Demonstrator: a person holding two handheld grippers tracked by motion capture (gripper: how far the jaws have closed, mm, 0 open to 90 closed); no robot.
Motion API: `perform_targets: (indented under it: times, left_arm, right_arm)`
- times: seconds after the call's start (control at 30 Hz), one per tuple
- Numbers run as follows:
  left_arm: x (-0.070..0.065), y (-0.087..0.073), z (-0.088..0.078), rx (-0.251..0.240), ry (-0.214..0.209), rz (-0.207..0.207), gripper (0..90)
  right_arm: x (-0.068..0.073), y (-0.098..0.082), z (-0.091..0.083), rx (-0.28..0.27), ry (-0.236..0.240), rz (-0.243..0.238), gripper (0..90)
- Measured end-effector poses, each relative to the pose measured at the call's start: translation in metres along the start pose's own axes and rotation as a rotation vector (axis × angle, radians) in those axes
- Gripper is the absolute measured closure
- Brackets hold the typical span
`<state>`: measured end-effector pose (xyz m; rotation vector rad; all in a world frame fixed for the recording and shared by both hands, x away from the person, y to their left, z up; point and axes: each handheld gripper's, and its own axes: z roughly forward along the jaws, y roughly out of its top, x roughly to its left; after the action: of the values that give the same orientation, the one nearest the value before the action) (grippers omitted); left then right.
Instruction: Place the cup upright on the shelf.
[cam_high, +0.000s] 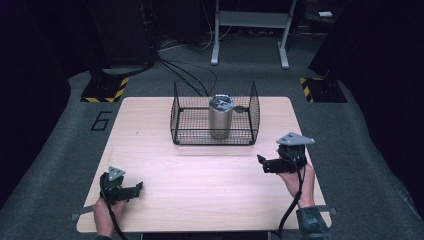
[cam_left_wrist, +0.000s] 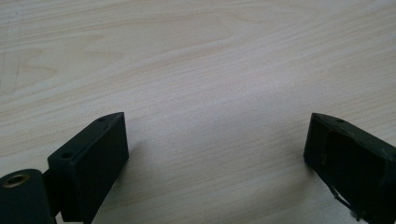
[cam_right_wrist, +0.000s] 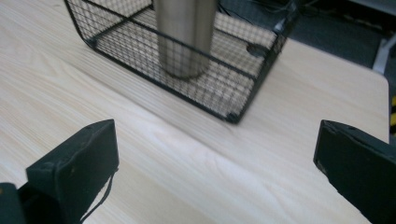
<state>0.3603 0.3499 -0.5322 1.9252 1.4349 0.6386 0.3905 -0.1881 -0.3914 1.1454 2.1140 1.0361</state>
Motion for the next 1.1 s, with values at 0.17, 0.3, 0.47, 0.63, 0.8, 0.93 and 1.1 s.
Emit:
perform_targets:
  times: [0.17, 0.3, 0.47, 0.63, 0.8, 0.93, 1.1]
  left_arm:
    - [0.000, 0.000, 0.000, -0.001, -0.001, 0.000, 6.5]
    - [0.000, 0.000, 0.000, 0.001, 0.000, 0.001, 6.5]
    - [0.000, 0.000, 0.000, 0.003, -0.003, 0.001, 6.4]
    - [0.000, 0.000, 0.000, 0.007, -0.005, 0.001, 6.4]
    - [0.000, 0.000, 0.000, 0.008, -0.006, 0.001, 6.4]
    - [0.000, 0.000, 0.000, 0.008, -0.005, 0.001, 6.4]
    - [0.000, 0.000, 0.000, -0.002, -0.002, -0.005, 6.4]
  right_arm:
    - [-0.010, -0.033, 0.002, 0.027, -0.034, 0.054, 0.0]
    - [-0.018, -0.063, 0.005, 0.050, -0.047, 0.113, 0.0]
    - [-0.025, -0.098, 0.013, 0.091, -0.061, 0.182, 0.0]
    - [-0.030, -0.124, 0.023, 0.131, -0.070, 0.223, 0.0]
    - [-0.028, -0.141, 0.032, 0.167, -0.086, 0.218, 0.0]
    - [-0.026, -0.145, 0.037, 0.181, -0.115, 0.205, 0.0]
    - [-0.027, -0.147, 0.037, 0.159, -0.113, 0.202, 0.0]
